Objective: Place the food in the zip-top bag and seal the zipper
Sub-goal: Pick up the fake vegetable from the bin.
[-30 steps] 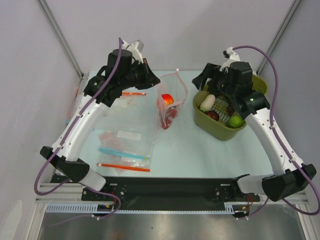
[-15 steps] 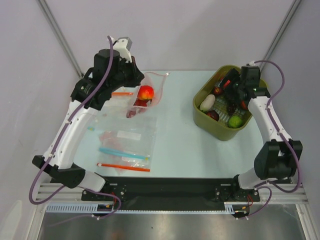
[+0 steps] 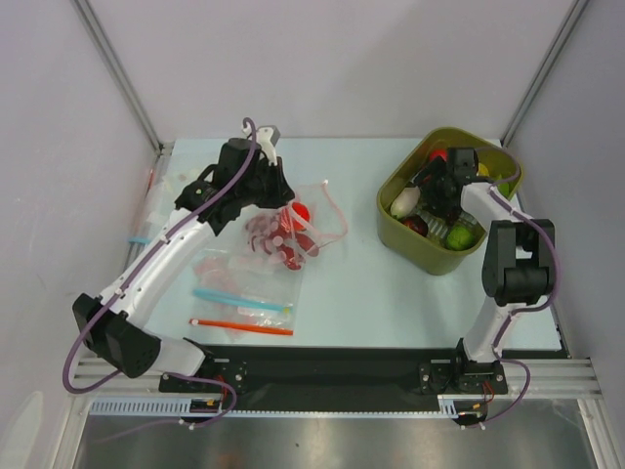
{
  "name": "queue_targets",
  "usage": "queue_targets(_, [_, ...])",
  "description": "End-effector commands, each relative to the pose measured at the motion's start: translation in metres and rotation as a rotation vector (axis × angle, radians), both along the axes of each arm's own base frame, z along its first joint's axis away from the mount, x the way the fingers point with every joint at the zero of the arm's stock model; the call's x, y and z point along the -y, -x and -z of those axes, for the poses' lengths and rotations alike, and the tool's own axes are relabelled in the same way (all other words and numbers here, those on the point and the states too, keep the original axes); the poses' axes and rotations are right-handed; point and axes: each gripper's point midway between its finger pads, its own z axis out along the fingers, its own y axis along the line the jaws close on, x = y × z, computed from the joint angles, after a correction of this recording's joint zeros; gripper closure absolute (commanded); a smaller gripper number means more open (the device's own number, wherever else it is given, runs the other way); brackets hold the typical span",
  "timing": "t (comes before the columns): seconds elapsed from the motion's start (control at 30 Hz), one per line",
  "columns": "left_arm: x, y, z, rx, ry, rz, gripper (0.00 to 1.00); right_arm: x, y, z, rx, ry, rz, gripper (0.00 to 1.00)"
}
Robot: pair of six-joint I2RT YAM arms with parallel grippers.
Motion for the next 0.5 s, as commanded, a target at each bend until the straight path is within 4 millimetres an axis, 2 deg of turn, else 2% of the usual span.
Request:
queue_targets(0.0, [0.006,-0.005,-0.053,0.152,0.110,0.009,1.00,-0.004,-0.025,-0.003,0.077,-0.018,0.015,0.15])
queue_targets(0.2, [0.006,-0.007,-0.062,0.175,0.112,0.014,1.00,-0.013,-0.031,0.027,0.020,0.021,0.003,0.20])
queue_targets(0.3, [0.011,-0.007,-0.071,0.183,0.128,0.031,1.00,-0.014,-0.030,0.036,0.009,0.021,0.003,0.29])
queue_targets(0.37, [0.010,-0.006,-0.075,0.186,0.130,0.033,1.00,-0.014,-0.030,0.038,0.010,0.024,-0.005,0.40])
queue_targets(0.4, [0.011,-0.007,-0.076,0.186,0.132,0.035,0.99,-0.015,-0.031,0.033,0.022,0.023,-0.009,0.46])
queue_targets(0.43, [0.012,-0.006,-0.080,0.190,0.138,0.041,1.00,-0.013,-0.032,0.029,0.037,0.032,-0.015,0.55])
queue_targets(0.47, [0.013,-0.006,-0.081,0.189,0.139,0.045,1.00,-0.012,-0.032,0.022,0.056,0.042,-0.016,0.59])
